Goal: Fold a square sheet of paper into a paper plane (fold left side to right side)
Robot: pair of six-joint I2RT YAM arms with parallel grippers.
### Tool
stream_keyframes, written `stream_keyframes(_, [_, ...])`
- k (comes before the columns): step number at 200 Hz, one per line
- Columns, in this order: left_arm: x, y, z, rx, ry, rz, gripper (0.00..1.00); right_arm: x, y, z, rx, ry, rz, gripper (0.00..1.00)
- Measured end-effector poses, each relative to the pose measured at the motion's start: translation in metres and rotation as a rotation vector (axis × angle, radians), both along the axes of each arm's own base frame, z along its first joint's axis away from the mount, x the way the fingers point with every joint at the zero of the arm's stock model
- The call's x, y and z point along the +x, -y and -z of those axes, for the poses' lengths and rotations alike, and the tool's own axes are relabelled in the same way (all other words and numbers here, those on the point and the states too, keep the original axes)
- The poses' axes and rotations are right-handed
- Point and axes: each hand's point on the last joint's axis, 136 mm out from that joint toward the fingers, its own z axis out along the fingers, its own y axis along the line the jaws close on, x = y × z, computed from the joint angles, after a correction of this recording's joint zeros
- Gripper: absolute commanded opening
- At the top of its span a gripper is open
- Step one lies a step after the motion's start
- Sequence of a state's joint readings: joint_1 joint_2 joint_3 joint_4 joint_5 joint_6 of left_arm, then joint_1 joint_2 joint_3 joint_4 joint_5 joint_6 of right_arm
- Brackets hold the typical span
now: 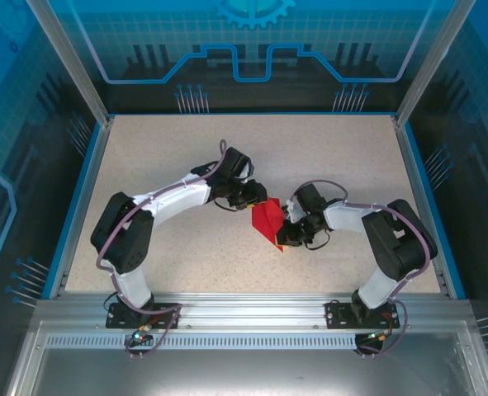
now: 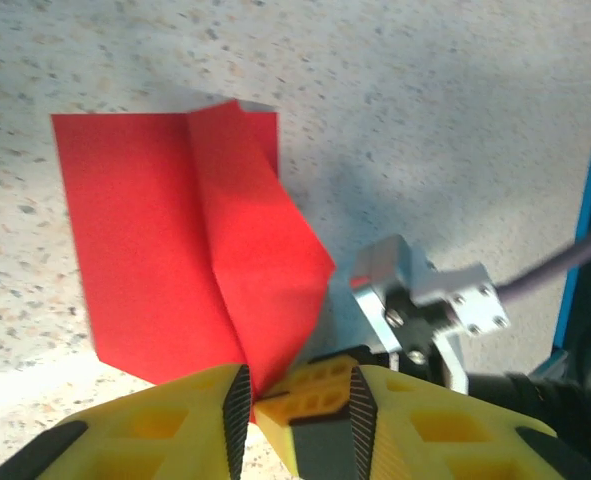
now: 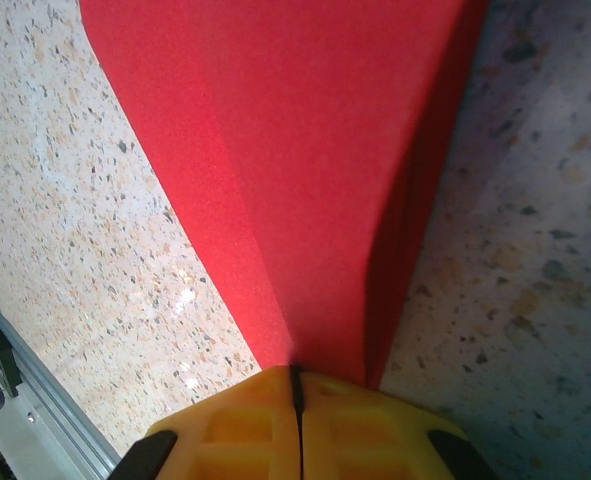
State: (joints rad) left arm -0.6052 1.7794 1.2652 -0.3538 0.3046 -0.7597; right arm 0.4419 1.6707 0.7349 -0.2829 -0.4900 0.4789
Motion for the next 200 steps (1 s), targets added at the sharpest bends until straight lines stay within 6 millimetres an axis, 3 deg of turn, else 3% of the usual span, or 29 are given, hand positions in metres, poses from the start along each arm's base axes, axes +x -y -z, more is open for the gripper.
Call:
stream_keyframes(58, [-0.024, 0.038, 0.031, -0.064, -0.080, 0.090, 0.24, 0.000, 0.000, 0.000, 0.000, -0.001, 0.001, 0.06])
stream_keyframes(110, [-0.026, 0.047, 0.068, -0.059, -0.170, 0.086, 0.24, 0.000, 0.000, 0.000, -0.003, -0.008, 0.000, 0.06])
stream_keyframes(200, [-0.025, 0.061, 0.077, -0.121, -0.203, 0.106, 0.24, 0.000, 0.000, 0.000, -0.010, -0.027, 0.007, 0.06])
